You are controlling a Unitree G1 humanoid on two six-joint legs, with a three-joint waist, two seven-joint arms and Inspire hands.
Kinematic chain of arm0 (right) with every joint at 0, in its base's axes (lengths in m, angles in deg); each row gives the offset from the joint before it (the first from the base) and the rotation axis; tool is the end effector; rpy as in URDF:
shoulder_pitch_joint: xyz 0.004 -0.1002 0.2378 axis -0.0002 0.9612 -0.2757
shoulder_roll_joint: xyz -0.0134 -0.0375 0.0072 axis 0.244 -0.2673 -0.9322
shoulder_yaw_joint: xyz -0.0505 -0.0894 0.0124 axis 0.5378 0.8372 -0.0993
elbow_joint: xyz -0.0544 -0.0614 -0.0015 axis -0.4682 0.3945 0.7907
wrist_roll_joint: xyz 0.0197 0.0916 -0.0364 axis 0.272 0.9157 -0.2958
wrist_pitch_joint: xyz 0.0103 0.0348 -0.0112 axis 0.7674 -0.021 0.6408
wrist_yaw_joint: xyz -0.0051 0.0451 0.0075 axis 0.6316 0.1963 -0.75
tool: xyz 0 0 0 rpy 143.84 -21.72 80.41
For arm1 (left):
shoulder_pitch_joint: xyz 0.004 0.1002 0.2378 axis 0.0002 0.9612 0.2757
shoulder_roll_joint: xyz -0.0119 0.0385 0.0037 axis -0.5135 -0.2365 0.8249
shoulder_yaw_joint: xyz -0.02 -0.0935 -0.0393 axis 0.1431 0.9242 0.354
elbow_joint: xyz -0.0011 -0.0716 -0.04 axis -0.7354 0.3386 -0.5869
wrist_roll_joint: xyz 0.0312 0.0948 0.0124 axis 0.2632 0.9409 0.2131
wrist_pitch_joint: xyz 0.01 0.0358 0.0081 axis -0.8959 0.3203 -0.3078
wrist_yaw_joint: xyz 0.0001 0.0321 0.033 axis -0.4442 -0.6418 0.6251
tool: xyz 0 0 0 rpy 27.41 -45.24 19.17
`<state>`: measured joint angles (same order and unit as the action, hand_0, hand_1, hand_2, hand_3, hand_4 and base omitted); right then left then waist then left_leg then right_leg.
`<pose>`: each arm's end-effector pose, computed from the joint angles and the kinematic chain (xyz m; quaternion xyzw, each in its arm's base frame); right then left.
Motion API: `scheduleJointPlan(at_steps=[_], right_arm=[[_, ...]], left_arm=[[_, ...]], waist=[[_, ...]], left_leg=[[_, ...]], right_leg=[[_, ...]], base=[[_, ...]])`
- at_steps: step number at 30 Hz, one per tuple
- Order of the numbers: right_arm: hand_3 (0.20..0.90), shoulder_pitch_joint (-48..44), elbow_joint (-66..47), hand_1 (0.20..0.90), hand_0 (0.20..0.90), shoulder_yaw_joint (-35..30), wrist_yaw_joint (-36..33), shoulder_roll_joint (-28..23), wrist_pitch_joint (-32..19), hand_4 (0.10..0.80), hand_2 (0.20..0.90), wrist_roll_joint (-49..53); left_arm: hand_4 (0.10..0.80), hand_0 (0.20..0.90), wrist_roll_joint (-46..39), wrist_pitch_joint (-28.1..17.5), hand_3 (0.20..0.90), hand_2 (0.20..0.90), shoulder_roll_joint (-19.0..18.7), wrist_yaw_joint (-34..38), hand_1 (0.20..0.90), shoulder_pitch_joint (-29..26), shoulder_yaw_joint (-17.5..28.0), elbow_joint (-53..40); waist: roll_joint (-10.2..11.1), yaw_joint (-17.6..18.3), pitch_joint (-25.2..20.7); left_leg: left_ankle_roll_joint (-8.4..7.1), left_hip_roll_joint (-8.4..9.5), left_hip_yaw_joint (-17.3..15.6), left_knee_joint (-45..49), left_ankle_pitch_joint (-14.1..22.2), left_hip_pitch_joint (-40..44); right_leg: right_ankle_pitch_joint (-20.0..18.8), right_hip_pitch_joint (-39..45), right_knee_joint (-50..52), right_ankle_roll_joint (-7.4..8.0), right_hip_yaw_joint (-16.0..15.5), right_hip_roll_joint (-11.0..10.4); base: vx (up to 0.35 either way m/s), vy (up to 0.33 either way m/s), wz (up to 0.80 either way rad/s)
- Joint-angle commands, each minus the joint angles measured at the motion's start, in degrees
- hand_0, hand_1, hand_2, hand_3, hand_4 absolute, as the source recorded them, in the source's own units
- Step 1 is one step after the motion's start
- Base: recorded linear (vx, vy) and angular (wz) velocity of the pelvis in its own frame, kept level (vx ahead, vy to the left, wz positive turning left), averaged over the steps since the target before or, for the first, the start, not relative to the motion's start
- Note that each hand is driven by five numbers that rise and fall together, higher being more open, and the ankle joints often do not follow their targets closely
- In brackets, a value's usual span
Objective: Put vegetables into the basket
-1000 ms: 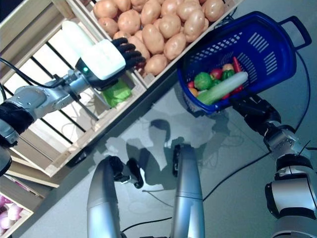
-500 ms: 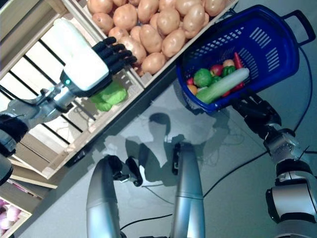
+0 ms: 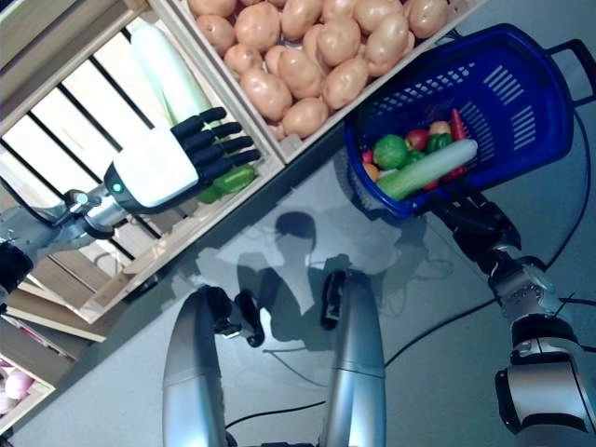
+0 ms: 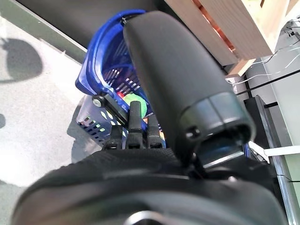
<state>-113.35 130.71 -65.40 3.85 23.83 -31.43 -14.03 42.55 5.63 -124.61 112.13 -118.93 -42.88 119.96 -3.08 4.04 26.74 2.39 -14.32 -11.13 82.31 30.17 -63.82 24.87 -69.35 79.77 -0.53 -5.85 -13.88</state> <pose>0.2706 -0.3628 0.1163 0.2195 0.0272 -0.0600 0.9734 0.3151 0.2753 0.1901 0.7341 -0.5359 -0.0551 0.4133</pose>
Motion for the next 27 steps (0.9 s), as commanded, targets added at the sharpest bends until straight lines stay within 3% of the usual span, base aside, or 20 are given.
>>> scheduleJointPlan(at_steps=[1, 10, 20, 27], right_arm=[[0.900, 1.7, -0.6, 0.900, 0.900, -0.3, 1.7, 1.1, -0.3, 0.800, 0.900, 0.9], [0.900, 2.2, -0.2, 0.900, 0.900, -0.4, 2.5, 0.9, 0.7, 0.800, 0.900, 0.4], [0.900, 0.1, 1.8, 0.900, 0.900, 1.6, 3.3, -0.1, 2.3, 0.800, 0.900, 1.3], [0.900, -3.9, 4.4, 0.900, 0.900, 4.0, 3.6, -0.4, 3.3, 0.800, 0.900, 1.6]], left_arm=[[0.800, 0.900, -4.2, 1.0, 0.900, 0.900, -5.5, 13.1, 0.900, -0.2, 5.2, -2.7], [0.800, 0.900, -4.1, 1.9, 0.900, 0.900, -6.1, 10.5, 0.900, -1.2, 4.3, -2.6], [0.800, 0.900, -11.5, 2.9, 0.900, 0.900, -4.9, -8.6, 0.900, -3.2, -1.0, 2.0], [0.800, 0.900, -17.7, 3.5, 0.900, 0.900, -1.1, -24.0, 0.900, -10.7, -8.7, 5.5]], waist=[[-0.3, 0.2, -0.7], [-0.3, 0.3, -0.8], [-1.0, 1.2, -0.3], [-1.1, 2.1, -0.1]], left_leg=[[-1.60, 0.89, 0.7, -5.7, 4.2, 4.3], [-1.56, 0.94, 0.7, -5.9, 4.0, 4.7], [-1.53, 0.98, 0.2, -6.7, 3.2, 5.0], [-1.11, 0.42, 0.0, -6.4, 3.2, 4.4]], right_leg=[[-0.9, 7.4, -7.2, 1.30, 0.1, -2.9], [-0.8, 8.0, -7.3, 1.26, 0.0, -2.9], [-1.2, 7.7, -7.5, 1.51, 0.7, -2.4], [-1.5, 7.0, -7.3, 1.62, 1.2, -2.0]], base=[[0.000, 0.000, 0.00], [0.000, 0.000, 0.00], [0.000, 0.000, 0.00], [0.000, 0.000, 0.00]])
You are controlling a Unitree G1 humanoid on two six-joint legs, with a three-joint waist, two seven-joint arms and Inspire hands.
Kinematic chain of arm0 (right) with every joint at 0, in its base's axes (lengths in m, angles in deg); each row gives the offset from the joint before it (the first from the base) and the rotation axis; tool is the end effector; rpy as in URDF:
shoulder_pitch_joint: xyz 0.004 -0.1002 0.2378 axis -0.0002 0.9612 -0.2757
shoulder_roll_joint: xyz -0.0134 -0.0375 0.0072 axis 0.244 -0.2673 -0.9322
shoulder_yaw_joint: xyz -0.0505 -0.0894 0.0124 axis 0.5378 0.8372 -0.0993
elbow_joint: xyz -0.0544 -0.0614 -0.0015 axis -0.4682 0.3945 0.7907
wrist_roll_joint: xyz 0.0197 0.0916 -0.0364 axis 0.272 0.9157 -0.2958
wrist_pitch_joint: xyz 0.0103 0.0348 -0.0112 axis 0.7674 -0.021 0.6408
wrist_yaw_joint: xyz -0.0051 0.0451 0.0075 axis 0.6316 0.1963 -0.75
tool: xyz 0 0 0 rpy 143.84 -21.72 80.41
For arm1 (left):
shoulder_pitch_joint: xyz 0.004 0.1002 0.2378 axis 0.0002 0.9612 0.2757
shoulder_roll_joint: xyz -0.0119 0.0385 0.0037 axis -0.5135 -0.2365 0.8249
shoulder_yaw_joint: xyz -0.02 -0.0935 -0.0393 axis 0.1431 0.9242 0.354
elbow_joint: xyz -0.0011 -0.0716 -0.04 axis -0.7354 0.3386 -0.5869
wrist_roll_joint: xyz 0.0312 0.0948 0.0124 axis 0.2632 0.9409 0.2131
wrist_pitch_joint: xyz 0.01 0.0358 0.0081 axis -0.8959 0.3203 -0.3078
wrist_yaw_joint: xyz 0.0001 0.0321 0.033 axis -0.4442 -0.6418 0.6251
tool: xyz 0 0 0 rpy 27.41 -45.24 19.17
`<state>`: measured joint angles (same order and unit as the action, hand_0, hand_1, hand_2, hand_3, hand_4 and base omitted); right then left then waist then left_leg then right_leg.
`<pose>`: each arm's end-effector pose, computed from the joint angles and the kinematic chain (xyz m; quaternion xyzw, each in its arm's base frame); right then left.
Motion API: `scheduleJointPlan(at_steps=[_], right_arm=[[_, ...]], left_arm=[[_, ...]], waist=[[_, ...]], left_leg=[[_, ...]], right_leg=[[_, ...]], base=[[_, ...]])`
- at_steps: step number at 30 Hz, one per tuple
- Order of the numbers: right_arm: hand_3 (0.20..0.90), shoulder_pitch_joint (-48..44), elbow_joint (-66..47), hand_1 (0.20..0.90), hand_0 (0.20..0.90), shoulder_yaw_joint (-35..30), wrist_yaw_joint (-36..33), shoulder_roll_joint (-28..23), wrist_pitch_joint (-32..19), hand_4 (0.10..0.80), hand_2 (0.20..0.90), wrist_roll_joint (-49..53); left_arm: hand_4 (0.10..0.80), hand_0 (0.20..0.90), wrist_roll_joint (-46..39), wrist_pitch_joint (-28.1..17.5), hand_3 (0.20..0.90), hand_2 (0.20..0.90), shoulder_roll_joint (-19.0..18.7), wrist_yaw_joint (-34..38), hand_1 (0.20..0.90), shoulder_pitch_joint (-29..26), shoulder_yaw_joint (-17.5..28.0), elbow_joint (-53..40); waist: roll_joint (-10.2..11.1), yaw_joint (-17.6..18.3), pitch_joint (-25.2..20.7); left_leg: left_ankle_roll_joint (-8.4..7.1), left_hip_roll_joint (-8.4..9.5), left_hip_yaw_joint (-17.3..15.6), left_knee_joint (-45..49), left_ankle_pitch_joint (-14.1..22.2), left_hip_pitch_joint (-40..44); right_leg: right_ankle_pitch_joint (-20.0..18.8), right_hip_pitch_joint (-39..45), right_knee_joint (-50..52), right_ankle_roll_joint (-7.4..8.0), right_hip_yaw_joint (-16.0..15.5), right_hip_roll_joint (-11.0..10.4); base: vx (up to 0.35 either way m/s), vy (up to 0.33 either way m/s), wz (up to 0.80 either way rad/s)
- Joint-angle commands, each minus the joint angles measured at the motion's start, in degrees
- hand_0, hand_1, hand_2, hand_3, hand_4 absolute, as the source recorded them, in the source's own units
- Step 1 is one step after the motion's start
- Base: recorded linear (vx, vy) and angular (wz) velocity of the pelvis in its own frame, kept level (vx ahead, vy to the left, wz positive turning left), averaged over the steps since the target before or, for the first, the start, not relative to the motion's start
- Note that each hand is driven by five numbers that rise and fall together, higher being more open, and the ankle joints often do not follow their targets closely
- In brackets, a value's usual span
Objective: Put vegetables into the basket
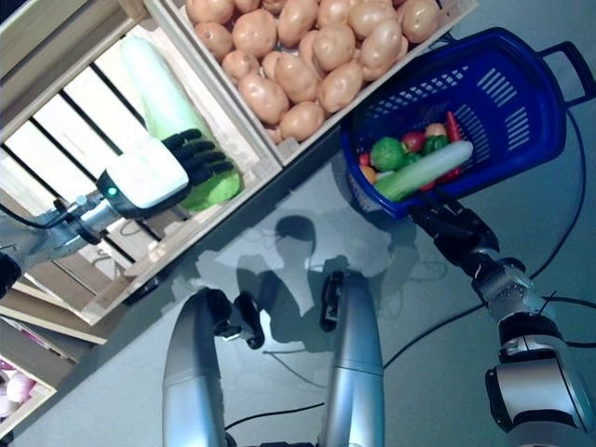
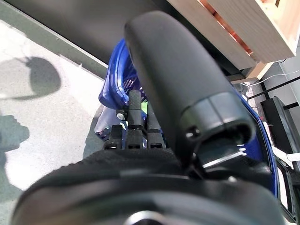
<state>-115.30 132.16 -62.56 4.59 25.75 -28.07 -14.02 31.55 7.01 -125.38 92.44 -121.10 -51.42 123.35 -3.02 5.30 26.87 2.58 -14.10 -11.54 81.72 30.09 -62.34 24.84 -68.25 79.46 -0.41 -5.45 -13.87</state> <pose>0.2789 -0.3499 0.1091 0.2337 0.0671 -0.0334 0.9694 0.3141 0.2827 0.1837 0.8078 -0.3673 -0.1150 0.4464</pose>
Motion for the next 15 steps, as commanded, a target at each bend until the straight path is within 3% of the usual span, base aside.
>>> scheduleJointPlan(at_steps=[1, 5, 15], right_arm=[[0.900, -2.3, 3.2, 0.900, 0.900, 1.2, 3.0, -2.5, 0.2, 0.800, 0.900, 1.6], [0.900, -4.0, 4.1, 0.900, 0.900, 2.1, 2.6, -2.5, 0.6, 0.800, 0.900, 1.8], [0.900, -4.0, 5.5, 0.900, 0.900, 1.3, 4.2, -2.7, 2.1, 0.800, 0.900, 1.8]], left_arm=[[0.800, 0.900, -7.6, 2.6, 0.900, 0.900, 0.1, -6.6, 0.900, -9.5, -1.0, 2.4], [0.800, 0.900, -11.7, 5.7, 0.900, 0.900, 2.8, -18.5, 0.900, -14.3, -5.3, 4.4], [0.800, 0.900, -14.4, 13.8, 0.900, 0.900, 8.5, -33.0, 0.900, -23.3, -11.0, 7.5]], waist=[[-1.1, 1.1, -0.3], [-0.7, 1.8, 0.0], [0.3, 3.4, 0.4]], left_leg=[[-1.23, 0.14, 0.4, -5.7, 3.2, 2.9], [-0.88, -0.39, 0.5, -4.6, 3.5, 2.0], [-0.04, -1.85, 0.5, -3.1, 3.7, 0.6]], right_leg=[[-1.5, 5.9, -7.0, 1.49, 0.9, -1.9], [-1.8, 5.1, -6.5, 1.67, 1.2, -1.4], [-2.9, 4.2, -6.5, 1.94, 1.4, -0.3]], base=[[0.000, 0.000, 0.00], [-0.007, 0.002, -0.03], [-0.005, 0.005, -0.04]])
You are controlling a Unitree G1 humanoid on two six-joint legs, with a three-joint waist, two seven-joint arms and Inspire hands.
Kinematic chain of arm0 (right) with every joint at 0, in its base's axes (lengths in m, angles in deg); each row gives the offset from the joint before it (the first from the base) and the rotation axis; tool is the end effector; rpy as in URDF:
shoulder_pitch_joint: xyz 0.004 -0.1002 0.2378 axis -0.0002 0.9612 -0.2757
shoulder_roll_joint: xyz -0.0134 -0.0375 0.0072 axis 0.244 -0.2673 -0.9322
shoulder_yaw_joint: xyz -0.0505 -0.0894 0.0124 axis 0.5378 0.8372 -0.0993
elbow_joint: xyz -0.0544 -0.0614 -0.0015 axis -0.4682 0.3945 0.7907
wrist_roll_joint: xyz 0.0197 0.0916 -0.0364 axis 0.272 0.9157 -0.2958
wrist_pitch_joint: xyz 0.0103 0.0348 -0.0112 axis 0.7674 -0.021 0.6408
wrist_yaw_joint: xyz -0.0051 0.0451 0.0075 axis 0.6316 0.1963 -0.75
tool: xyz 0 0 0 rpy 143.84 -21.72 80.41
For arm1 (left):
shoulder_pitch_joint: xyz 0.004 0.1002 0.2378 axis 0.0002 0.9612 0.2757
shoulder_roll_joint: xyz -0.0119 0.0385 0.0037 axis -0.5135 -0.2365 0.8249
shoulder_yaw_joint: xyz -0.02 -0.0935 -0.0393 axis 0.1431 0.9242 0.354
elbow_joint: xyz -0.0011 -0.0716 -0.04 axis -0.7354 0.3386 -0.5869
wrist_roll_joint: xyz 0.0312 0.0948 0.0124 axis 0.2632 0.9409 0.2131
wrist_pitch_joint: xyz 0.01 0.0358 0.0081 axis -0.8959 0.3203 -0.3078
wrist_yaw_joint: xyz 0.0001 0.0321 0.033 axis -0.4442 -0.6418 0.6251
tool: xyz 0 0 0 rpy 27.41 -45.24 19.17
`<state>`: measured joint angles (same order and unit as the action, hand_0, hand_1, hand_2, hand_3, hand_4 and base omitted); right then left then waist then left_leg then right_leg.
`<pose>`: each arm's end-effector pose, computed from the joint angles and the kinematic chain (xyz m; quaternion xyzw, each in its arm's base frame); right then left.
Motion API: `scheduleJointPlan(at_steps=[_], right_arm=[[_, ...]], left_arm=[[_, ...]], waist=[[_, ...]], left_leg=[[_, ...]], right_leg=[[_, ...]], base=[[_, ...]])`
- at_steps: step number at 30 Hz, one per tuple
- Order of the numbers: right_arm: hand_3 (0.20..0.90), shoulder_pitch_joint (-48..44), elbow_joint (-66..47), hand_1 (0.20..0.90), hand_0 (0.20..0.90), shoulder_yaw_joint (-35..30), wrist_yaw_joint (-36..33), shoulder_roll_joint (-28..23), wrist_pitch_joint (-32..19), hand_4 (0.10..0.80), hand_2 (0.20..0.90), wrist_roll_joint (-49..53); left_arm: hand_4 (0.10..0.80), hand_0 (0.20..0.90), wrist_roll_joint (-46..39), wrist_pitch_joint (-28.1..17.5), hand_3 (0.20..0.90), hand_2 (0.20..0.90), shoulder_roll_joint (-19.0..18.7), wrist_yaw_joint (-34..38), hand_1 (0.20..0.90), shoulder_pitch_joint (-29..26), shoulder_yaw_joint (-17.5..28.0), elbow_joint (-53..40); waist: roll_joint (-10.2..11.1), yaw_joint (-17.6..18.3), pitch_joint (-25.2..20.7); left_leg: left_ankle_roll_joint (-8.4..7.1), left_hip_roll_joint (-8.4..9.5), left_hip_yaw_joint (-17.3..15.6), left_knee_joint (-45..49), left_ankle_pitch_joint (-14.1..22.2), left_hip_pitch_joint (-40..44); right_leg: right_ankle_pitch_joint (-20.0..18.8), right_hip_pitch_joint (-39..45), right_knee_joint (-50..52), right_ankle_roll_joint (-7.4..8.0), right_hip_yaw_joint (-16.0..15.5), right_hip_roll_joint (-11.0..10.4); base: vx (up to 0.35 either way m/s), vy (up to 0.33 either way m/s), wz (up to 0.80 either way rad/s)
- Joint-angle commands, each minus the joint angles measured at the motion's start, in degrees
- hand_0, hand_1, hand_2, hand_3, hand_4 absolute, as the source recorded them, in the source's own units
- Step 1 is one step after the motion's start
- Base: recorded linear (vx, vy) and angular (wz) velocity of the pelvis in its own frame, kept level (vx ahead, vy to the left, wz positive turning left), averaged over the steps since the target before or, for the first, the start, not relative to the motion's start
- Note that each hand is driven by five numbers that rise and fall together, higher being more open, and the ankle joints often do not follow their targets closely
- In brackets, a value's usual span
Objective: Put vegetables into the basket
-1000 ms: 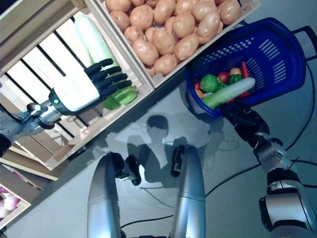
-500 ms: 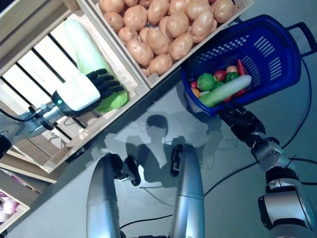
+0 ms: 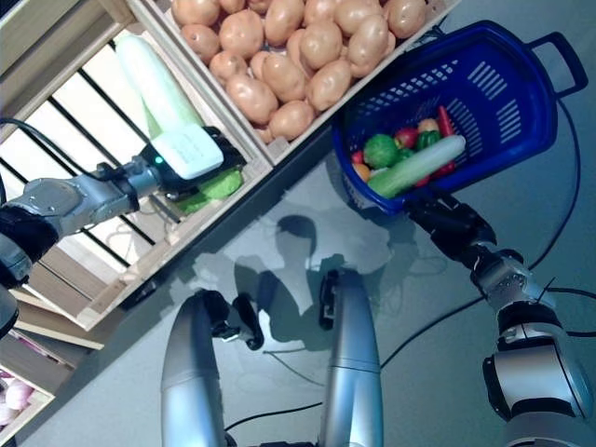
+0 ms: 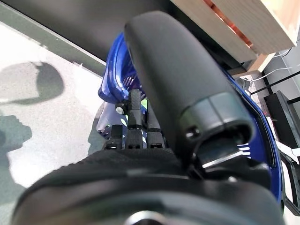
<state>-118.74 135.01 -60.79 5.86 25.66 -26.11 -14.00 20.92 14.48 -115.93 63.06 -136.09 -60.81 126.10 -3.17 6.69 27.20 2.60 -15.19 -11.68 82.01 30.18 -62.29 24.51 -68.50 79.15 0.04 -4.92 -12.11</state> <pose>0.2855 -0.3483 0.1161 0.2375 0.0765 -0.0220 0.9681 0.3486 0.2207 0.2285 0.8606 -0.2317 -0.1504 0.4279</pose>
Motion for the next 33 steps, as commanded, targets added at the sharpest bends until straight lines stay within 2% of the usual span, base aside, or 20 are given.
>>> scheduleJointPlan(at_steps=[1, 2, 3, 4, 8, 13, 18, 26, 30, 33], right_arm=[[0.900, -0.4, 2.8, 0.900, 0.900, -0.7, 3.5, -2.6, 0.1, 0.800, 0.900, 1.7], [0.900, 0.3, 2.9, 0.900, 0.900, -1.3, 4.8, -2.7, -0.2, 0.800, 0.900, 1.7], [0.900, 0.6, 2.9, 0.900, 0.900, -1.4, 5.5, -2.7, -0.6, 0.800, 0.900, 1.7], [0.900, 1.0, 2.4, 0.900, 0.900, -1.6, 5.7, -2.7, -1.0, 0.800, 0.900, 1.7], [0.900, 2.4, 0.6, 0.900, 0.900, -1.8, 6.6, -2.5, -3.3, 0.800, 0.900, 1.5], [0.900, 4.4, -3.4, 0.900, 0.900, -2.5, 7.4, -1.7, -6.7, 0.800, 0.900, 0.7], [0.900, 4.0, -5.4, 0.900, 0.900, -2.0, 7.4, -0.7, -7.6, 0.800, 0.900, 0.6], [0.900, 3.0, -8.3, 0.900, 0.900, -1.2, 4.3, 1.7, -9.9, 0.800, 0.900, -0.6], [0.900, 3.4, -10.3, 0.900, 0.900, -1.1, 2.6, 2.5, -11.6, 0.800, 0.900, -3.3], [0.900, 5.3, -12.4, 0.900, 0.900, -1.1, 1.2, 4.5, -15.3, 0.800, 0.900, -6.8]], left_arm=[[0.800, 0.900, -3.8, 7.3, 0.900, 0.900, -0.3, -4.2, 0.900, -8.8, -1.8, 5.6], [0.579, 0.568, -3.7, 8.2, 0.568, 0.568, 0.4, -4.8, 0.568, -9.4, -1.7, 7.0], [0.579, 0.568, -3.9, 8.7, 0.568, 0.568, 0.7, -4.6, 0.568, -9.6, -1.6, 7.6], [0.400, 0.300, -4.5, 8.8, 0.300, 0.300, 0.8, -3.9, 0.300, -9.6, -1.3, 8.2], [0.400, 0.300, -6.3, 7.7, 0.300, 0.300, 0.6, 0.9, 0.300, -9.7, -0.4, 8.8], [0.400, 0.300, -7.4, 2.5, 0.300, 0.300, -0.6, 6.1, 0.300, -8.0, 2.3, 8.6], [0.400, 0.300, -8.4, -0.2, 0.300, 0.300, -0.7, 10.0, 0.300, -6.4, 4.3, 8.4], [0.400, 0.300, -10.7, -4.9, 0.300, 0.300, -1.8, 17.3, 0.300, -1.4, 9.4, 7.3], [0.400, 0.300, -15.1, -6.5, 0.300, 0.300, -2.6, 21.5, 0.300, 3.1, 14.8, 5.8], [0.400, 0.300, -22.3, -11.3, 0.300, 0.300, -2.4, 21.3, 0.300, 9.7, 23.6, 3.8]], waist=[[0.6, 2.1, 0.1], [0.9, 2.3, 0.1], [1.1, 2.4, 0.1], [1.3, 2.4, 0.1], [1.5, 2.6, -0.1], [1.3, 2.9, -0.9], [1.5, 2.7, -1.9], [2.0, 1.7, -5.7], [2.5, 1.1, -8.3], [3.0, 0.0, -10.1]], left_leg=[[0.01, -0.82, 0.7, -3.4, 3.7, 0.5], [0.06, -0.99, 0.7, -3.2, 3.7, 0.4], [0.09, -1.12, 0.8, -3.0, 3.8, 0.3], [0.10, -1.20, 0.9, -2.9, 3.8, 0.3], [0.02, -1.32, 0.8, -3.1, 3.8, 0.6], [-0.48, -0.71, -0.1, -5.3, 3.5, 3.5], [-0.58, -0.24, -0.4, -7.1, 3.4, 6.2], [-1.00, 1.55, -1.0, -15.3, 1.4, 15.7], [-1.11, 2.35, -1.8, -20.4, -0.2, 21.4], [-0.82, 3.54, -2.0, -26.7, -2.6, 27.4]], right_leg=[[-2.7, 4.5, -6.4, 1.52, 0.9, -1.9], [-2.8, 4.6, -6.5, 1.54, 0.8, -1.8], [-2.8, 4.6, -6.5, 1.52, 0.7, -1.7], [-2.9, 4.6, -6.5, 1.48, 0.7, -1.6], [-2.9, 4.9, -6.8, 1.42, 0.6, -1.6], [-2.6, 7.2, -8.1, 1.11, 0.5, -1.9], [-2.0, 9.8, -9.2, 0.73, 0.3, -2.0], [-2.3, 19.3, -16.1, 0.17, -0.9, -2.0], [-2.8, 25.2, -20.6, -0.14, -1.8, -1.8], [-4.0, 31.3, -26.1, -0.41, -2.8, -1.4]], base=[[-0.017, -0.019, -0.05], [-0.023, -0.029, -0.06], [-0.026, -0.036, -0.05], [-0.023, -0.028, -0.07], [-0.023, -0.008, -0.05], [-0.022, 0.019, 0.01], [-0.007, 0.007, 0.00], [-0.001, 0.020, 0.05], [0.020, 0.013, 0.02], [0.052, 0.019, 0.02]])
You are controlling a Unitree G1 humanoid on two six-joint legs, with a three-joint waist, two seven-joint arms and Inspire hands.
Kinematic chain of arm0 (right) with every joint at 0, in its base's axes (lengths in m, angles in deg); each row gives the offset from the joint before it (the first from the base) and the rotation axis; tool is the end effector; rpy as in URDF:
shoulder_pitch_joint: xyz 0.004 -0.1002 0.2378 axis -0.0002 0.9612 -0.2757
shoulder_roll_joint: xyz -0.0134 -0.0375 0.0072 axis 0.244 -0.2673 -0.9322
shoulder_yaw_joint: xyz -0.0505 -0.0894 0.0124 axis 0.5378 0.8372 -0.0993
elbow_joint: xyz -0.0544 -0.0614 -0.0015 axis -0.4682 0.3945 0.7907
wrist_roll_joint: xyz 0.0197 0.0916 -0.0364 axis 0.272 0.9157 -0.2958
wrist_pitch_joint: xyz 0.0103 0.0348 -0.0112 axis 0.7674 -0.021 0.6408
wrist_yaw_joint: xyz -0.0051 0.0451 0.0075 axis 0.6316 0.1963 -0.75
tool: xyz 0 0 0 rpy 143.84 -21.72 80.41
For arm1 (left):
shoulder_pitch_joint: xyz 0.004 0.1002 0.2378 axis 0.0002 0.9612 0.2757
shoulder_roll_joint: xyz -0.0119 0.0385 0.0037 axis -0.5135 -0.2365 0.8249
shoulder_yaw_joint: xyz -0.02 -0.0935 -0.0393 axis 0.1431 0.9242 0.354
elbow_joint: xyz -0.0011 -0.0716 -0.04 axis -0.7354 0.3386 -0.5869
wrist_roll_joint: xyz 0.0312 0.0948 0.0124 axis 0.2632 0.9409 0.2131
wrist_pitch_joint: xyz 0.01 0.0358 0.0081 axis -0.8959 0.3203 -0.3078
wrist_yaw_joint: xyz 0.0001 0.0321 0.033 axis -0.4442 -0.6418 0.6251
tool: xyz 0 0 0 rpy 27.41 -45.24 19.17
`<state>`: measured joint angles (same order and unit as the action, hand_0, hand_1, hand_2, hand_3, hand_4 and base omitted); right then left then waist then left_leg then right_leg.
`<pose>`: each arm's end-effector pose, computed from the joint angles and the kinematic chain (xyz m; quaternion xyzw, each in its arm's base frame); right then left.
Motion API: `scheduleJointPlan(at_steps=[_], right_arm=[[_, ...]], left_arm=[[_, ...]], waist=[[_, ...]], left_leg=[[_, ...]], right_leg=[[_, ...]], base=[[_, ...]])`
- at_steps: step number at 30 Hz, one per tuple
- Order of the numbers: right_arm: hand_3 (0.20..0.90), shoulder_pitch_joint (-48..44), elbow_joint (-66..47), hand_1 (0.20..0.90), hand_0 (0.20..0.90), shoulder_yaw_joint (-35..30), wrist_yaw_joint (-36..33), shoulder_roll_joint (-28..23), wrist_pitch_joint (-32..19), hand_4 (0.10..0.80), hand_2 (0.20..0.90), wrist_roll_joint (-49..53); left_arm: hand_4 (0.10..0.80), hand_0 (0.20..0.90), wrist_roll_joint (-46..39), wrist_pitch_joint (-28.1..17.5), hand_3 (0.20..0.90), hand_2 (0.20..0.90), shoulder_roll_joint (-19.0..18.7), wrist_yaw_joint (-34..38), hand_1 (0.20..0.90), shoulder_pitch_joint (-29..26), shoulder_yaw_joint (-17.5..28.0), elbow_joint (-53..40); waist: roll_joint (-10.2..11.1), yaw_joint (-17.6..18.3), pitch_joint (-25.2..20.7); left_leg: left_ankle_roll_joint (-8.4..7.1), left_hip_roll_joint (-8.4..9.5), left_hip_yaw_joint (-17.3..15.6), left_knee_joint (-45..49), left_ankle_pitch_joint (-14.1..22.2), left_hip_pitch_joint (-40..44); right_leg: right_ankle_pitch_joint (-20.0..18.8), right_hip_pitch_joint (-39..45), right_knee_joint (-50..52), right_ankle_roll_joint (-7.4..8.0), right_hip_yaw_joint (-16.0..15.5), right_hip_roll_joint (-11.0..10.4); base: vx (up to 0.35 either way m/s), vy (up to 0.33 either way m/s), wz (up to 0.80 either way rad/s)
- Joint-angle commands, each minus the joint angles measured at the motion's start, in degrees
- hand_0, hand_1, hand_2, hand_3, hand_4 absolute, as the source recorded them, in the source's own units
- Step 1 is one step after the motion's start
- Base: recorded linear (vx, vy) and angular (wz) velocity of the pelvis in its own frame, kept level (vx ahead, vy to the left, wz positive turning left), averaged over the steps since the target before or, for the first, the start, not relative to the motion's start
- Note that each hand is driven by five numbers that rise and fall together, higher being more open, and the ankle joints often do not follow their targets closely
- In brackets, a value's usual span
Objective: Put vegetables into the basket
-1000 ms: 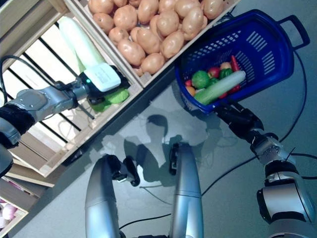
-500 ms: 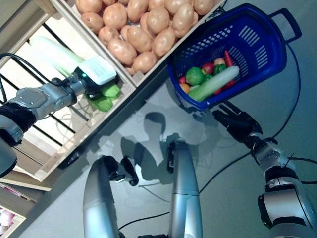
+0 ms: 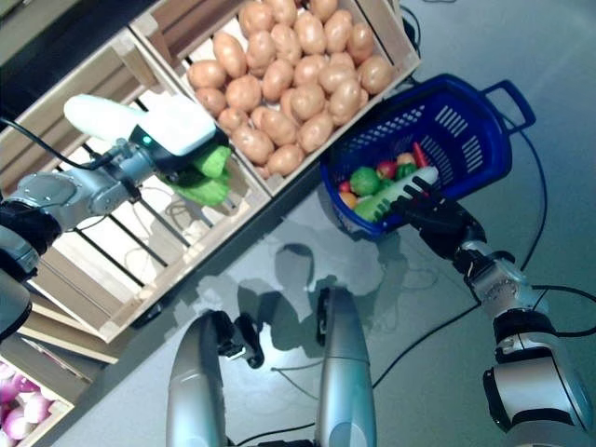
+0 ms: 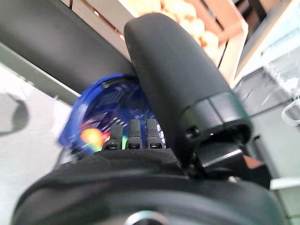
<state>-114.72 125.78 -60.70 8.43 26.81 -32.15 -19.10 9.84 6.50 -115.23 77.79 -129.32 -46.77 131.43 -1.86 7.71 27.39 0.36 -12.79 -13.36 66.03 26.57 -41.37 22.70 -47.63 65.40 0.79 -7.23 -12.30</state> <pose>0.2892 -0.3331 0.1165 0.1682 0.0392 0.0510 0.9837 0.3440 0.2388 0.2211 0.7226 -0.3370 -0.0451 0.6018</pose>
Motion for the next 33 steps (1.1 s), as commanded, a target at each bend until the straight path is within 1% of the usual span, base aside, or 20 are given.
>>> scheduleJointPlan(at_steps=[1, 2, 3, 4, 5, 7, 10, 11, 14, 15, 16, 17, 18, 20, 22, 23, 25, 27, 30, 33], right_arm=[[0.900, 2.0, -4.9, 0.900, 0.900, -1.1, -2.4, 4.3, -10.1, 0.800, 0.900, -3.3], [0.900, 2.5, -6.2, 0.900, 0.900, -1.0, -3.2, 4.9, -10.7, 0.800, 0.900, -4.5], [0.900, 3.4, -8.0, 0.900, 0.900, -1.0, -4.0, 6.2, -12.2, 0.800, 0.900, -6.5], [0.900, 3.8, -9.0, 0.900, 0.900, -0.8, -4.7, 6.9, -12.7, 0.800, 0.900, -7.3], [0.900, 4.5, -10.4, 0.900, 0.900, -0.8, -5.1, 8.0, -13.9, 0.800, 0.900, -8.4], [0.900, 5.8, -14.1, 0.900, 0.900, -0.5, -6.1, 10.5, -16.1, 0.800, 0.900, -10.7], [0.900, 7.5, -18.5, 0.900, 0.900, -0.3, -8.5, 12.9, -17.2, 0.800, 0.900, -13.7], [0.900, 8.3, -20.1, 0.900, 0.900, -0.3, -9.3, 13.4, -18.3, 0.800, 0.900, -15.3], [0.900, 9.0, -24.1, 0.900, 0.900, 0.4, -8.3, 14.5, -17.2, 0.800, 0.900, -17.6], [0.900, 8.9, -24.9, 0.900, 0.900, 0.8, -8.6, 14.8, -16.8, 0.800, 0.900, -18.8], [0.900, 8.6, -25.6, 0.900, 0.900, 1.2, -9.0, 15.0, -16.3, 0.800, 0.900, -19.9], [0.900, 8.2, -26.3, 0.900, 0.900, 1.7, -9.1, 14.9, -15.1, 0.800, 0.900, -21.4], [0.900, 7.8, -27.1, 0.900, 0.900, 2.1, -9.3, 14.8, -14.2, 0.800, 0.900, -22.6], [0.900, 7.0, -28.4, 0.900, 0.900, 2.8, -9.3, 14.7, -11.7, 0.800, 0.900, -22.3], [0.900, 6.6, -29.7, 0.900, 0.900, 2.9, -7.4, 15.1, -8.6, 0.800, 0.900, -20.7], [0.900, 6.4, -30.3, 0.900, 0.900, 3.2, -6.4, 15.7, -6.7, 0.800, 0.900, -20.3], [0.900, 6.2, -31.0, 0.900, 0.900, 3.9, -5.5, 16.2, -4.7, 0.800, 0.900, -20.1], [0.900, 7.1, -33.0, 0.900, 0.900, 5.4, -4.0, 16.7, -0.9, 0.800, 0.900, -21.1], [0.900, 7.1, -33.1, 0.900, 0.900, 7.2, -2.3, 16.4, 1.7, 0.800, 0.900, -23.6], [0.900, 6.4, -32.0, 0.900, 0.900, 9.1, -0.8, 16.2, 3.7, 0.800, 0.900, -23.3]], left_arm=[[0.400, 0.300, -13.7, -4.8, 0.300, 0.300, -2.7, 5.4, 0.300, 6.0, 13.2, -3.0], [0.400, 0.300, -15.5, -5.7, 0.300, 0.300, -2.3, 4.5, 0.300, 8.2, 15.9, -4.3], [0.400, 0.300, -18.6, -7.5, 0.300, 0.300, -1.2, 2.6, 0.300, 11.8, 20.2, -6.1], [0.400, 0.300, -19.9, -8.1, 0.300, 0.300, -0.5, 1.4, 0.300, 14.0, 22.6, -7.4], [0.400, 0.300, -22.4, -9.0, 0.300, 0.300, 0.7, -0.4, 0.300, 16.8, 25.7, -9.1], [0.400, 0.300, -30.7, -10.4, 0.300, 0.300, 4.3, -7.0, 0.300, 23.0, 31.9, -12.9], [0.400, 0.300, -37.5, -10.8, 0.300, 0.300, 9.3, -13.6, 0.300, 29.3, 36.9, -17.4], [0.400, 0.300, -41.8, -10.4, 0.300, 0.300, 11.1, -17.1, 0.300, 31.5, 38.6, -19.2], [0.400, 0.300, -52.3, -7.6, 0.300, 0.300, 16.7, -24.7, 0.300, 35.4, 42.2, -23.6], [0.400, 0.300, -56.0, -6.4, 0.300, 0.300, 18.7, -26.9, 0.300, 36.3, 42.9, -25.0], [0.400, 0.300, -57.4, -5.3, 0.300, 0.300, 20.3, -28.6, 0.300, 37.0, 43.3, -26.2], [0.400, 0.300, -61.1, -4.1, 0.300, 0.300, 22.2, -30.4, 0.300, 37.9, 43.2, -27.8], [0.400, 0.300, -63.5, -2.7, 0.300, 0.300, 23.5, -32.2, 0.300, 38.4, 43.4, -29.4], [0.400, 0.300, -69.0, -0.1, 0.300, 0.300, 26.1, -34.5, 0.300, 39.2, 43.0, -32.0], [0.400, 0.300, -73.6, 1.4, 0.300, 0.300, 28.3, -36.4, 0.300, 40.3, 43.1, -33.5], [0.400, 0.300, -73.9, 1.8, 0.300, 0.300, 29.5, -36.6, 0.300, 40.7, 43.1, -34.0], [0.400, 0.300, -74.6, 2.0, 0.300, 0.300, 30.7, -36.6, 0.300, 41.0, 42.5, -34.2], [0.400, 0.300, -78.0, 3.8, 0.300, 0.300, 32.3, -37.8, 0.300, 43.2, 42.2, -35.4], [0.400, 0.300, -77.3, 3.6, 0.300, 0.300, 33.0, -37.6, 0.300, 44.3, 41.1, -35.4], [0.400, 0.300, -76.1, 3.3, 0.300, 0.300, 33.5, -36.9, 0.300, 44.3, 40.0, -35.5]], waist=[[1.9, -1.4, -11.2], [2.0, -1.7, -11.7], [2.1, -2.1, -12.7], [2.2, -2.3, -13.2], [2.3, -2.7, -14.0], [2.7, -3.4, -16.2], [2.8, -4.0, -19.6], [2.8, -4.2, -20.9], [2.8, -4.5, -24.0], [2.8, -4.7, -24.6], [3.0, -4.9, -25.1], [3.0, -5.1, -25.8], [3.3, -5.3, -26.1], [3.6, -5.6, -26.7], [3.8, -5.9, -27.0], [4.0, -6.1, -27.1], [4.2, -6.2, -27.2], [4.3, -6.3, -27.2], [4.6, -6.5, -27.3], [4.7, -6.7, -27.2]], left_leg=[[1.37, 1.69, -0.4, -13.1, -0.1, 8.5], [1.38, 2.15, -0.4, -15.1, -0.8, 10.1], [1.51, 2.83, -0.5, -18.1, -2.0, 12.5], [1.57, 3.21, -0.7, -20.1, -2.8, 14.2], [1.69, 3.71, -0.8, -22.6, -3.7, 16.1], [1.89, 5.22, -0.9, -30.1, -6.7, 21.9], [1.51, 6.41, -1.5, -38.7, -10.1, 28.2], [1.27, 7.14, -1.7, -43.4, -11.9, 31.4], [0.17, 9.16, -0.6, -55.4, -15.7, 38.9], [-0.06, 9.68, -0.2, -58.7, -17.2, 40.6], [0.07, 10.18, -0.4, -61.2, -18.7, 41.4], [-0.38, 10.52, 0.4, -63.9, -19.3, 43.0], [-0.21, 10.91, 0.1, -66.3, -20.6, 43.5], [-0.14, 11.42, 0.8, -69.3, -21.5, 44.9], [-0.08, 11.67, 1.6, -71.0, -22.1, 45.6], [-0.09, 11.74, 2.0, -71.0, -22.0, 45.6], [0.01, 11.89, 2.2, -71.0, -21.8, 45.6], [0.04, 11.88, 2.5, -71.0, -21.1, 46.9], [0.03, 11.88, 2.2, -71.0, -20.9, 47.6], [0.06, 11.90, 2.0, -71.0, -20.6, 48.2]], right_leg=[[-2.7, 12.5, -14.5, -1.16, -0.8, -0.9], [-3.1, 14.2, -16.3, -1.13, -1.0, -0.7], [-3.8, 16.8, -19.2, -1.13, -1.3, -0.2], [-4.3, 18.6, -21.2, -1.10, -1.6, 0.0], [-4.7, 20.6, -23.5, -1.03, -2.0, 0.4], [-6.7, 26.5, -31.1, -0.68, -2.6, 1.7], [-9.4, 33.7, -41.1, -0.08, -3.1, 4.0], [-10.9, 37.1, -45.8, 0.22, -3.4, 4.9], [-14.3, 45.2, -57.6, 1.46, -3.3, 7.4], [-15.6, 47.1, -60.6, 1.70, -3.4, 8.0], [-17.0, 48.0, -63.0, 1.59, -3.7, 8.5], [-17.8, 49.5, -65.3, 2.15, -3.5, 9.2], [-19.0, 50.2, -67.7, 1.91, -3.9, 9.7], [-19.9, 51.5, -70.1, 1.87, -3.8, 10.7], [-19.8, 51.7, -70.4, 1.83, -4.0, 11.3], [-19.7, 51.8, -70.4, 1.80, -4.2, 11.4], [-19.6, 51.9, -70.4, 1.72, -4.2, 11.6], [-19.4, 53.0, -70.4, 1.99, -4.1, 11.7], [-19.3, 53.7, -70.4, 1.88, -4.9, 11.6], [-19.3, 54.2, -70.4, 1.95, -5.3, 11.5]], base=[[0.070, 0.013, -0.02], [0.095, 0.016, -0.01], [0.093, 0.014, 0.03], [0.106, 0.017, 0.01], [0.126, 0.013, -0.03], [0.167, 0.003, -0.02], [0.205, -0.019, -0.04], [0.224, -0.009, -0.04], [0.234, -0.007, 0.06], [0.086, -0.027, 0.05], [0.086, -0.026, 0.01], [0.031, -0.043, -0.02], [0.047, -0.041, -0.06], [0.021, -0.044, -0.07], [0.017, -0.042, -0.05], [0.012, -0.041, -0.03], [0.007, -0.015, -0.07], [0.095, -0.010, 0.15], [0.059, -0.003, 0.19], [0.033, 0.008, 0.06]])
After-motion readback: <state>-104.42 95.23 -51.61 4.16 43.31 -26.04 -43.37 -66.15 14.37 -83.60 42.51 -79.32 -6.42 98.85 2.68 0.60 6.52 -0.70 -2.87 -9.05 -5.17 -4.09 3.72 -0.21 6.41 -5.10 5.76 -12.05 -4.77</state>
